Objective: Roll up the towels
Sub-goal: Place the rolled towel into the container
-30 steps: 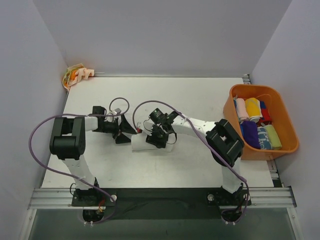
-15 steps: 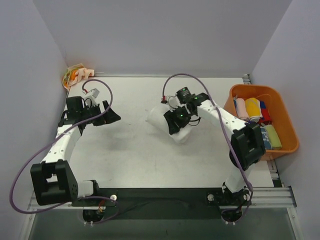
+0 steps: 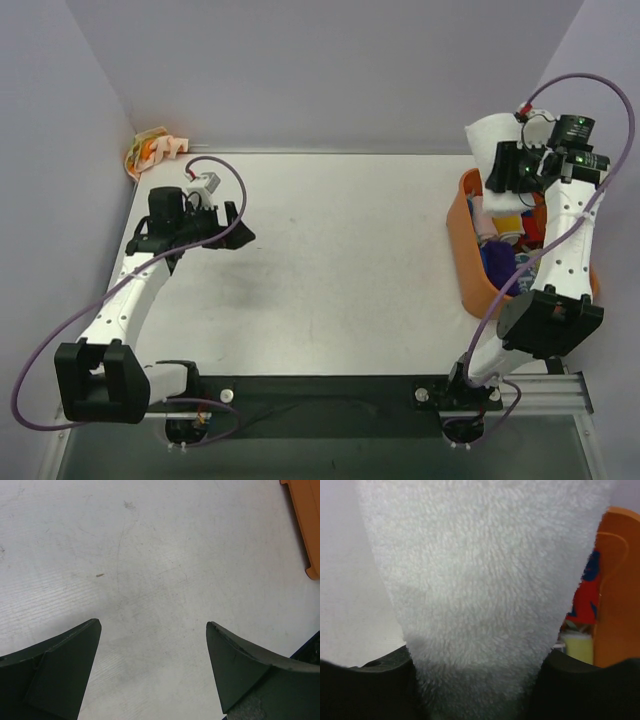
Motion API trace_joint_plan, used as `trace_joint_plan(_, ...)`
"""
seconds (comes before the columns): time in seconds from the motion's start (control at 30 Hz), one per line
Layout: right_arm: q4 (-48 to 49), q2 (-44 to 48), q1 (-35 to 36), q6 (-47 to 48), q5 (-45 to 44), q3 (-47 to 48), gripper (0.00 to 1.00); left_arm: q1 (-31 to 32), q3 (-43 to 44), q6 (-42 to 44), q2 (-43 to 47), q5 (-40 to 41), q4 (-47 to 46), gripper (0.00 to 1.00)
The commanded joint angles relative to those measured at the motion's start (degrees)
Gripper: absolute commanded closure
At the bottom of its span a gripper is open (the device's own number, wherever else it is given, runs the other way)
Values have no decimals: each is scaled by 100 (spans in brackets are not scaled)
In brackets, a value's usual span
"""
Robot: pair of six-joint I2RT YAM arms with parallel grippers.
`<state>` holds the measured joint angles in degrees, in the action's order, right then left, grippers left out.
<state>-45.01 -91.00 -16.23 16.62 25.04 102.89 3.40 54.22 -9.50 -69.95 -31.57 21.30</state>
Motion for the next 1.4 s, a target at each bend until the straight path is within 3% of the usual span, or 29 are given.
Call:
trace_joint_plan(0.0,-385,-215,-257,359,-278,398,100,12,265,-149,-97,125,50,3)
trace_joint_plan(0.23,-385,-866,-1355,939,-633,557,100,20,467,9,-194,187,418,3)
trace_joint_plan(0.47,-368,-1182,-1646,1308,-1053,152,100,20,572,115,-247,230,647,3)
trace_joint_plan(0.83,-271,-2377,-1708,1563,-1501,907,100,20,792,308,-379,336,849,3)
trace_joint_plan(1.27,274,-3107,-1655,1502,-2143,1268,92,-6,898,580,-370,555,1139,3)
trace_joint_plan(1.37,274,-3187,-1629,1528,-2065,1199,84,3,898,598,-414,547,1148,3)
